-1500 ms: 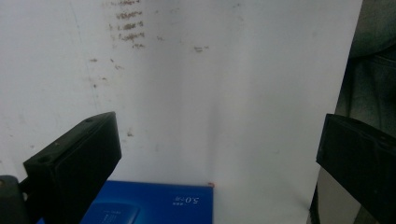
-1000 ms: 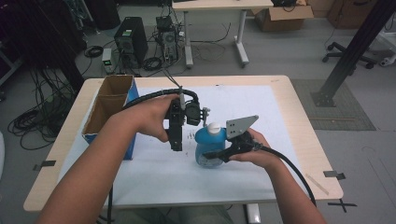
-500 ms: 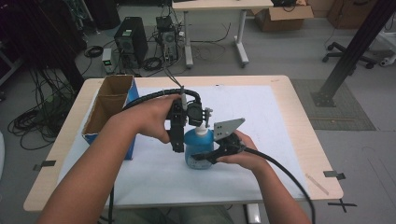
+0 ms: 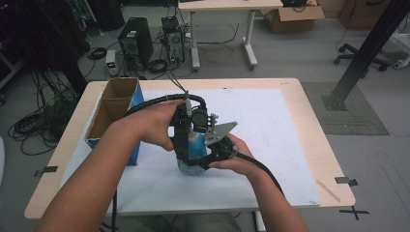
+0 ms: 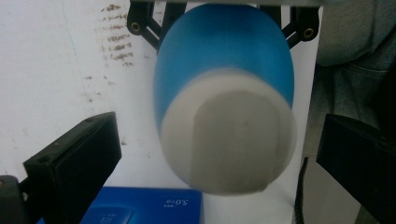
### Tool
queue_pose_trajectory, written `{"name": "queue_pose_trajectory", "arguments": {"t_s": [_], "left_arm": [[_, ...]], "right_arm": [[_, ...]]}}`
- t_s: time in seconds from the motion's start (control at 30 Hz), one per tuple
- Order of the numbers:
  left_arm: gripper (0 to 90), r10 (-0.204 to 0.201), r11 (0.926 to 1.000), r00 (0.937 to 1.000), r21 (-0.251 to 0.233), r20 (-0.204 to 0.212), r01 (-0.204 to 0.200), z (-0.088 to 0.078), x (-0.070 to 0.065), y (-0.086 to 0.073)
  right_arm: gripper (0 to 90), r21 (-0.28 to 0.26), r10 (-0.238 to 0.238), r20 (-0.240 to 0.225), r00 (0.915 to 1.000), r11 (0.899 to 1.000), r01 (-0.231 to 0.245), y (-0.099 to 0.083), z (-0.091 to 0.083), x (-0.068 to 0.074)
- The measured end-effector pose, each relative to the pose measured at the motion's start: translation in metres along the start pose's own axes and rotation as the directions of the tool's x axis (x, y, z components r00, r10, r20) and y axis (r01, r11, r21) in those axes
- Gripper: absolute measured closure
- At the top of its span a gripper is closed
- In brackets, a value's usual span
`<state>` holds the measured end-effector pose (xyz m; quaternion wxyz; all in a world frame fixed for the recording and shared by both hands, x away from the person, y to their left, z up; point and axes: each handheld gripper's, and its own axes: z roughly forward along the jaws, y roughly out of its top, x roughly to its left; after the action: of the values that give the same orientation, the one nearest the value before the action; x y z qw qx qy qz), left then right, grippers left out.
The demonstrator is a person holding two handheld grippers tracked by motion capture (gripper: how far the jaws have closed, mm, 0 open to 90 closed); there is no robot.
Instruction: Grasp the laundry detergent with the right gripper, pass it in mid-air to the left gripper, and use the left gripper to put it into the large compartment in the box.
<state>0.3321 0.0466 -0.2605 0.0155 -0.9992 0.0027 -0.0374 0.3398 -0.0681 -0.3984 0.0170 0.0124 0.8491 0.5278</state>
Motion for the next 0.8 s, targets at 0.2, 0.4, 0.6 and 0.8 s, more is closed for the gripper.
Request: {"name": "queue_pose_trajectory", "arguments": {"t_s": [0.2,0.4,0.6,0.8], "left_arm": [[0.2,-0.001,1.0,1.0,-0.001,-0.002,0.001,-0.0001,-0.0014,-0.001],[0.2,0.003,1.0,1.0,0.0,-0.004,-0.003,0.0001,-0.0024,0.0017],[0.2,0.001,1.0,1.0,0.002,-0.008,-0.001,0.0004,-0.0033,0.0041],[0.4,-0.002,1.0,0.9999,0.007,-0.011,0.002,0.0011,-0.004,0.0049]], "right_arm": [[45.2,0.003,0.003,0.004,1.0,1.0,-0.003,0.0021,0.0039,0.0001],[45.1,0.0,0.002,0.011,0.9999,1.0,-0.002,0.0058,0.0031,0.0006],[45.1,-0.009,0.008,0.01,0.9999,1.0,-0.008,0.0093,0.0021,0.0029],[45.1,-0.011,-0.009,0.009,0.9999,1.0,0.009,0.0102,0.0012,0.0031]]}}
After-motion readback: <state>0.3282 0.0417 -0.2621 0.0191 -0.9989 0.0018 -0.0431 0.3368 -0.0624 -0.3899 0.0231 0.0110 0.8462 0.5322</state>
